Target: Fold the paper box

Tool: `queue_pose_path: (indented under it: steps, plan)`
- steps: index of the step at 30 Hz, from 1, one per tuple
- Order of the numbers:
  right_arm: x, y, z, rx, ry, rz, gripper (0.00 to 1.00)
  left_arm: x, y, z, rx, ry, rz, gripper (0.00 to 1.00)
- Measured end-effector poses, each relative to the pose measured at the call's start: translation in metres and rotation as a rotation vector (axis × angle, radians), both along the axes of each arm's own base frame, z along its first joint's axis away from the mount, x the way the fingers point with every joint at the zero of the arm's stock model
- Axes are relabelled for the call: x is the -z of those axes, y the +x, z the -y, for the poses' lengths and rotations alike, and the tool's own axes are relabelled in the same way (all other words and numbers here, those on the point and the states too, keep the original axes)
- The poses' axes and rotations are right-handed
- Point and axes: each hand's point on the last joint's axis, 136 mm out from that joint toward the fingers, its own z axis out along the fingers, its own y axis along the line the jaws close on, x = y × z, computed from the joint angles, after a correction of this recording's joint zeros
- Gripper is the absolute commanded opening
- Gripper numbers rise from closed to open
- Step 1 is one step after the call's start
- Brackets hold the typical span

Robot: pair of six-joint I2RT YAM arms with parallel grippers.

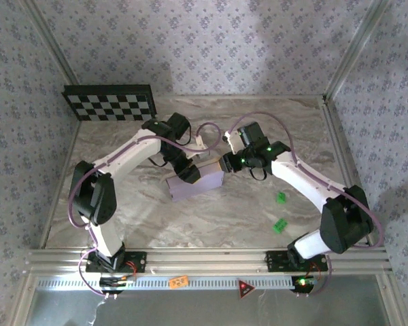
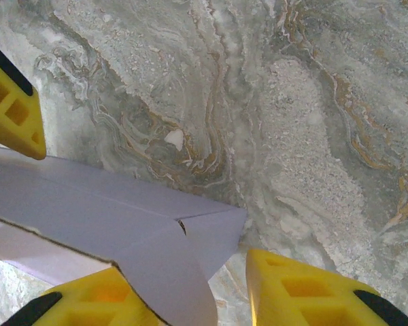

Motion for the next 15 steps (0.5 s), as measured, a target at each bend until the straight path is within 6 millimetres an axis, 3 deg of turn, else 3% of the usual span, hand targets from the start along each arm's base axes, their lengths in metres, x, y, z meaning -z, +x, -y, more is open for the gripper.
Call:
queue_pose_path:
  steps: [8, 15]
  plan:
    - [-0.009, -0.01, 0.012, 0.023, -0.029, 0.001, 0.41, -0.001, -0.002, 0.003, 0.031, -0.005, 0.015, 0.44]
    - [-0.03, -0.021, 0.028, 0.093, -0.033, 0.006, 0.44, -0.002, -0.002, 0.005, 0.045, -0.013, 0.025, 0.41]
